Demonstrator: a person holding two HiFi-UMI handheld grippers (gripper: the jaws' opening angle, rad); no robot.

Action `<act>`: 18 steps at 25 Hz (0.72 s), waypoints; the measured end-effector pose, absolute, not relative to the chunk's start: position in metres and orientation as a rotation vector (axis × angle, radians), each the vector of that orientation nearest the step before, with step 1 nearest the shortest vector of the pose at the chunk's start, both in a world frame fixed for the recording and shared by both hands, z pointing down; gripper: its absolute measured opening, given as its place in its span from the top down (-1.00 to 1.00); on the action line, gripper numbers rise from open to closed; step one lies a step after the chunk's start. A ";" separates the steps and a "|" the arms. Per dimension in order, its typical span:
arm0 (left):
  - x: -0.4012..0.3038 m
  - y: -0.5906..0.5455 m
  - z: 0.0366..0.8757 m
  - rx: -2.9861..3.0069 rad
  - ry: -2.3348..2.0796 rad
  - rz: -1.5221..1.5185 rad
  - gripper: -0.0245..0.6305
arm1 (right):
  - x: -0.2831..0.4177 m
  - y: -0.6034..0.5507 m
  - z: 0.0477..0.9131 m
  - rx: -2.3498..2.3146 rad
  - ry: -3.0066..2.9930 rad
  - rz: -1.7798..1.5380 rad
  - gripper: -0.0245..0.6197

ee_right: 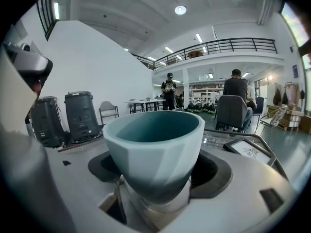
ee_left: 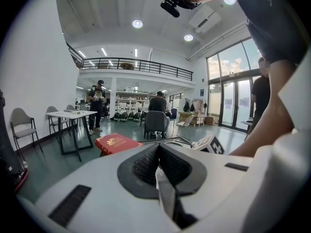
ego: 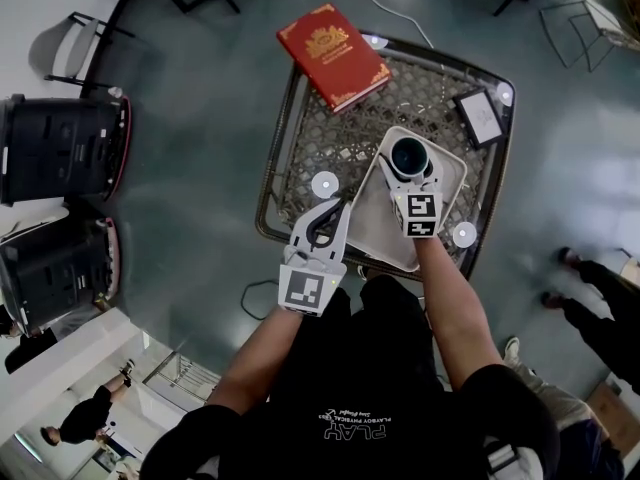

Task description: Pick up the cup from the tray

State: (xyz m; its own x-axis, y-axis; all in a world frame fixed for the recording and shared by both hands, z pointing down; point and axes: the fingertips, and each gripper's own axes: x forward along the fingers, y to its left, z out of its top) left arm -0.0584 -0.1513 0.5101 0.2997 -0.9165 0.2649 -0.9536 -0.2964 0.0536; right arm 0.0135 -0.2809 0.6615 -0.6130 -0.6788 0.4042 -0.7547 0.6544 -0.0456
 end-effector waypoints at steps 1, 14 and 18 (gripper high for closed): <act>-0.059 -0.151 0.509 2.363 -1.729 0.272 0.90 | 0.013 -0.281 0.658 1.137 -2.525 0.297 -0.28; -0.063 -0.157 0.496 2.397 -1.710 0.261 0.90 | 0.013 -0.266 0.553 1.199 -2.596 0.173 -0.28; -0.065 -0.158 0.484 2.425 -1.710 0.250 0.90 | 0.019 -0.251 0.513 1.241 -2.623 0.168 -0.28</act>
